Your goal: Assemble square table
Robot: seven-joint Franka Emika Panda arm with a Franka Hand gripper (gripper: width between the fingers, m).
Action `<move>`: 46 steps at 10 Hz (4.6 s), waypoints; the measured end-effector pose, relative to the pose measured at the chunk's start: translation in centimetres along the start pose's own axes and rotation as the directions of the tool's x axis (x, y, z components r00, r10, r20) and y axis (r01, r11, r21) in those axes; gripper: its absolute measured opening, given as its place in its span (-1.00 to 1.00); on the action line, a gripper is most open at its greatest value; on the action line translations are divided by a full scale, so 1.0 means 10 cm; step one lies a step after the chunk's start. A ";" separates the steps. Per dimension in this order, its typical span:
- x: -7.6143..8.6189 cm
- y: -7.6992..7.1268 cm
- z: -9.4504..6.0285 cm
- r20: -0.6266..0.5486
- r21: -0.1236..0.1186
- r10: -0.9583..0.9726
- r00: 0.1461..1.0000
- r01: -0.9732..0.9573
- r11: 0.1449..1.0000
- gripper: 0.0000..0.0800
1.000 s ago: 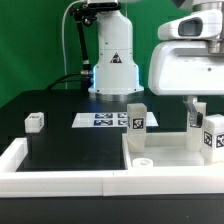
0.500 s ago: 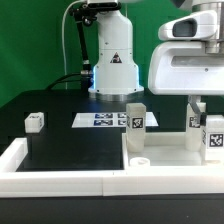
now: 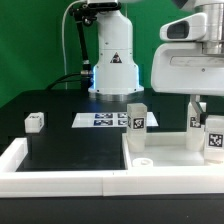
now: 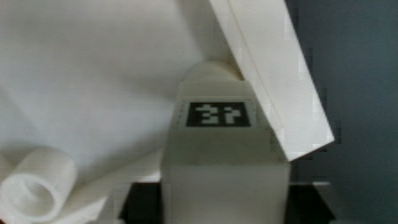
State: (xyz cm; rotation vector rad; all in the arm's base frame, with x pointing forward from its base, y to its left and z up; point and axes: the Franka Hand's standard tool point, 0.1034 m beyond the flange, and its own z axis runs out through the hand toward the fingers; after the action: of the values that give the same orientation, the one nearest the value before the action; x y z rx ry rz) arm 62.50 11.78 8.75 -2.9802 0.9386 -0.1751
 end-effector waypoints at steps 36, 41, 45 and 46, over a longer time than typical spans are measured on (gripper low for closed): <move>0.05 -0.02 0.02 -0.029 0.006 -0.446 0.895 0.446 0.895 -0.27; 0.04 0.01 0.03 -0.016 0.010 0.064 0.998 -0.064 0.998 -0.27; 0.00 0.00 0.03 -0.007 0.003 0.529 0.849 -0.529 0.849 -0.27; 0.00 0.01 0.03 -0.006 0.001 0.573 0.819 -0.573 0.819 -0.27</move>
Offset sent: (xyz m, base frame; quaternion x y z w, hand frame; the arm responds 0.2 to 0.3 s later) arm -0.0068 -0.0011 -0.0176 -0.0466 -0.0040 0.2726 0.9610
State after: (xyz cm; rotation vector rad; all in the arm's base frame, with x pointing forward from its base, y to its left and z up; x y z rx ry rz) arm 62.49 11.64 8.43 -2.5351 1.7739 -0.1680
